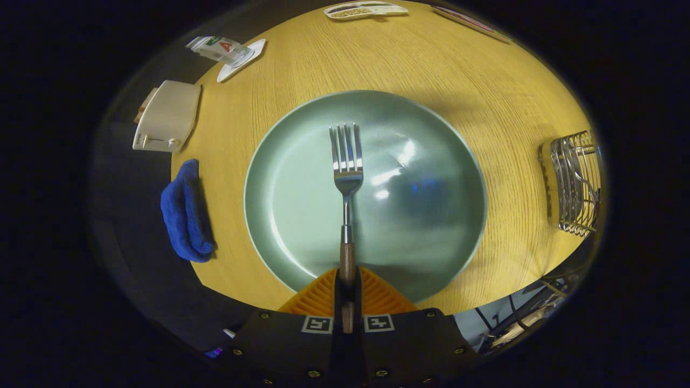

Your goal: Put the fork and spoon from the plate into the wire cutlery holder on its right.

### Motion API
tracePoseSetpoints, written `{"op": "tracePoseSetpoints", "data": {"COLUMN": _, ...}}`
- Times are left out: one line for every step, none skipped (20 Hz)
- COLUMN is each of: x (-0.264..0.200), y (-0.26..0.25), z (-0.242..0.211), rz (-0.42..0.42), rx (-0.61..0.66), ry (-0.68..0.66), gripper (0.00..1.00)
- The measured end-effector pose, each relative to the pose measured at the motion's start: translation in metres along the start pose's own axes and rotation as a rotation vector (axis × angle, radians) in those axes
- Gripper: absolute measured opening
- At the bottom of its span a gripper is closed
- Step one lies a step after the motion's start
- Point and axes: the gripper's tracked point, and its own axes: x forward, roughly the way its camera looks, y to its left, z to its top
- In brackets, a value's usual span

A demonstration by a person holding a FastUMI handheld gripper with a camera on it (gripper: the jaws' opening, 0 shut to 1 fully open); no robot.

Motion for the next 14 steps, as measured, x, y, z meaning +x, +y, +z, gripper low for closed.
{"op": "tracePoseSetpoints", "data": {"x": -0.003, "y": 0.002, "z": 0.001, "rz": 0.015, "rx": 0.013, "ry": -0.003, "gripper": 0.07}}
{"op": "tracePoseSetpoints", "data": {"x": -0.005, "y": 0.005, "z": 0.001, "rz": 0.034, "rx": 0.026, "ry": -0.006, "gripper": 0.07}}
{"op": "tracePoseSetpoints", "data": {"x": -0.008, "y": 0.008, "z": 0.001, "rz": 0.054, "rx": 0.035, "ry": -0.006, "gripper": 0.07}}
{"op": "tracePoseSetpoints", "data": {"x": -0.011, "y": 0.011, "z": 0.001, "rz": 0.071, "rx": 0.04, "ry": -0.006, "gripper": 0.07}}
{"op": "tracePoseSetpoints", "data": {"x": -0.014, "y": 0.014, "z": 0.001, "rz": 0.085, "rx": 0.044, "ry": -0.01, "gripper": 0.07}}
{"op": "tracePoseSetpoints", "data": {"x": -0.018, "y": 0.016, "z": 0.001, "rz": 0.096, "rx": 0.046, "ry": -0.018, "gripper": 0.07}}
{"op": "tracePoseSetpoints", "data": {"x": -0.022, "y": 0.016, "z": 0.002, "rz": 0.102, "rx": 0.048, "ry": -0.028, "gripper": 0.07}}
{"op": "tracePoseSetpoints", "data": {"x": -0.028, "y": 0.015, "z": 0.004, "rz": 0.108, "rx": 0.049, "ry": -0.042, "gripper": 0.07}}
{"op": "tracePoseSetpoints", "data": {"x": -0.032, "y": 0.014, "z": 0.007, "rz": 0.112, "rx": 0.05, "ry": -0.058, "gripper": 0.07}}
{"op": "tracePoseSetpoints", "data": {"x": -0.036, "y": 0.013, "z": 0.007, "rz": 0.117, "rx": 0.054, "ry": -0.074, "gripper": 0.07}}
{"op": "tracePoseSetpoints", "data": {"x": -0.041, "y": 0.013, "z": 0.009, "rz": 0.124, "rx": 0.061, "ry": -0.089, "gripper": 0.07}}
{"op": "tracePoseSetpoints", "data": {"x": -0.046, "y": 0.012, "z": 0.011, "rz": 0.13, "rx": 0.068, "ry": -0.103, "gripper": 0.06}}
{"op": "tracePoseSetpoints", "data": {"x": -0.05, "y": 0.011, "z": 0.013, "rz": 0.134, "rx": 0.075, "ry": -0.114, "gripper": 0.06}}
{"op": "tracePoseSetpoints", "data": {"x": -0.052, "y": 0.01, "z": 0.013, "rz": 0.137, "rx": 0.082, "ry": -0.126, "gripper": 0.07}}
